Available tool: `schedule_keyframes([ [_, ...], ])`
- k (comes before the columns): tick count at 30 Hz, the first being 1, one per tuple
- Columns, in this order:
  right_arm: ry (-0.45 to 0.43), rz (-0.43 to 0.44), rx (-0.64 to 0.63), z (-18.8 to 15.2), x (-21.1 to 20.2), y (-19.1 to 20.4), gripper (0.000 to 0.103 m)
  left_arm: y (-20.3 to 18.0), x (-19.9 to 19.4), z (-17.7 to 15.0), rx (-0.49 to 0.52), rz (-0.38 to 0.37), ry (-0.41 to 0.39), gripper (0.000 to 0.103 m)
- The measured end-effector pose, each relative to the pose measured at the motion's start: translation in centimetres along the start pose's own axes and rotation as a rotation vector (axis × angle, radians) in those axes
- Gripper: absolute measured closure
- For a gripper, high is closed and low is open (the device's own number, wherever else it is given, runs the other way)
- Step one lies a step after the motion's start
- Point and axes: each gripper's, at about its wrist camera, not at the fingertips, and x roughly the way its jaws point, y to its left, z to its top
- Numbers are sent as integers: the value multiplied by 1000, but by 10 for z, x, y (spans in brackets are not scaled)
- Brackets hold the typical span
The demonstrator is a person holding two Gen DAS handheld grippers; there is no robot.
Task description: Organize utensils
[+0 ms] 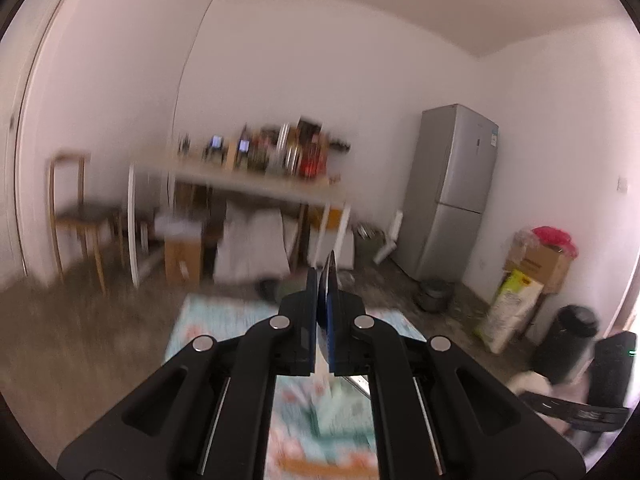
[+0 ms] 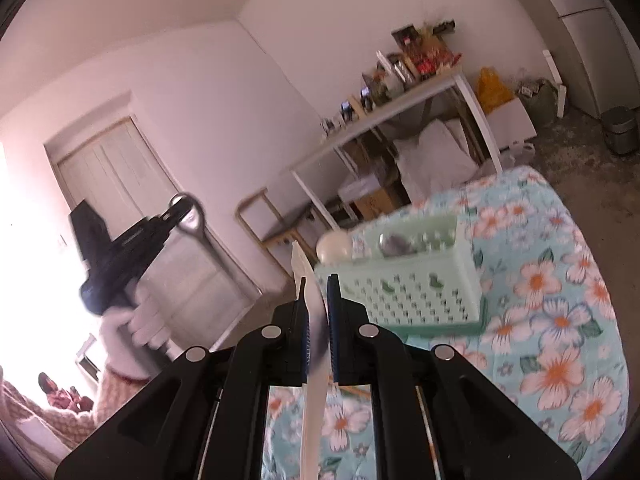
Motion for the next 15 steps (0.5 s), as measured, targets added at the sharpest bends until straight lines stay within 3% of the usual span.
schedule_keyframes([
  [3,-48,33,19,11,-6,-9,95,-25,38,8,80,24,1,100],
  [9,-122,94,29,44,-7,-30,95,-70,106,-12,262,99,13,100],
  [15,-197,149,-12,84,6,-45,95,-89,134,-34,396,176,12,100],
])
